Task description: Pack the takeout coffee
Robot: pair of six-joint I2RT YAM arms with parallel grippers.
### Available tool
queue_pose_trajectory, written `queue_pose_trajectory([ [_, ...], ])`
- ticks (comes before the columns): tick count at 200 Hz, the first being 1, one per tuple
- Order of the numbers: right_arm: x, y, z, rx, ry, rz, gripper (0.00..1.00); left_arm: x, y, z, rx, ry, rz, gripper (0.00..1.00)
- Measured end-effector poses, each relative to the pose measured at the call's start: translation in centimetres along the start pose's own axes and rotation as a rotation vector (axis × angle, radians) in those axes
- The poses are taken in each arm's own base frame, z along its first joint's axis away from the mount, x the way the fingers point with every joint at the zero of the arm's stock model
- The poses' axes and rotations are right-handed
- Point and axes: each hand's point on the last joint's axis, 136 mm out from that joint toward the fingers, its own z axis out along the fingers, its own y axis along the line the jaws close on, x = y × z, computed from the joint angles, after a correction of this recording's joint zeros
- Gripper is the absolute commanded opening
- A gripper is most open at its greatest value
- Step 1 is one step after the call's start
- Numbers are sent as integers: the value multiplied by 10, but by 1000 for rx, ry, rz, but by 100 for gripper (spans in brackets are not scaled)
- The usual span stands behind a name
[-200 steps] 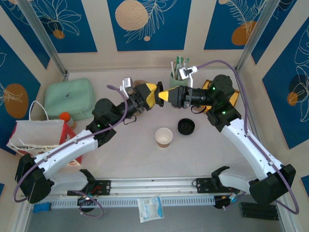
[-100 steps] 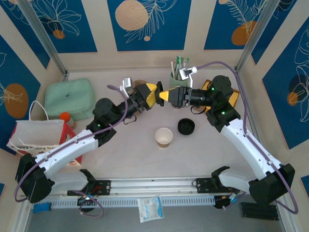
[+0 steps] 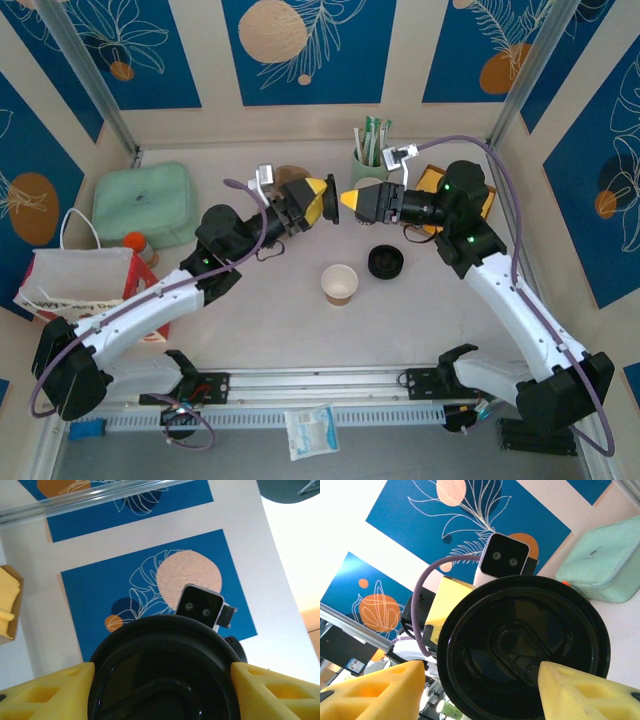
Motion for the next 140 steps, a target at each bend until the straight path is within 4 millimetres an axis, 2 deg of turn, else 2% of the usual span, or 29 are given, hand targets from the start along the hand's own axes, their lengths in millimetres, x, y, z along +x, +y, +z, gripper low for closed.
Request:
queue_pose_trajectory([
  [22, 5, -5, -3, 24, -1, 4, 62, 2, 11, -2, -53, 6, 40, 65],
  [50, 18, -22, -10, 75, -1, 36, 62, 4, 27, -11, -149, 19, 127, 65],
  [78, 37, -48, -19, 156, -2, 93, 63, 6, 47, -20, -292, 56, 246, 65],
  [140, 91, -114, -42, 397, 23, 233, 63, 9, 72, -28, -507, 190, 464, 65],
])
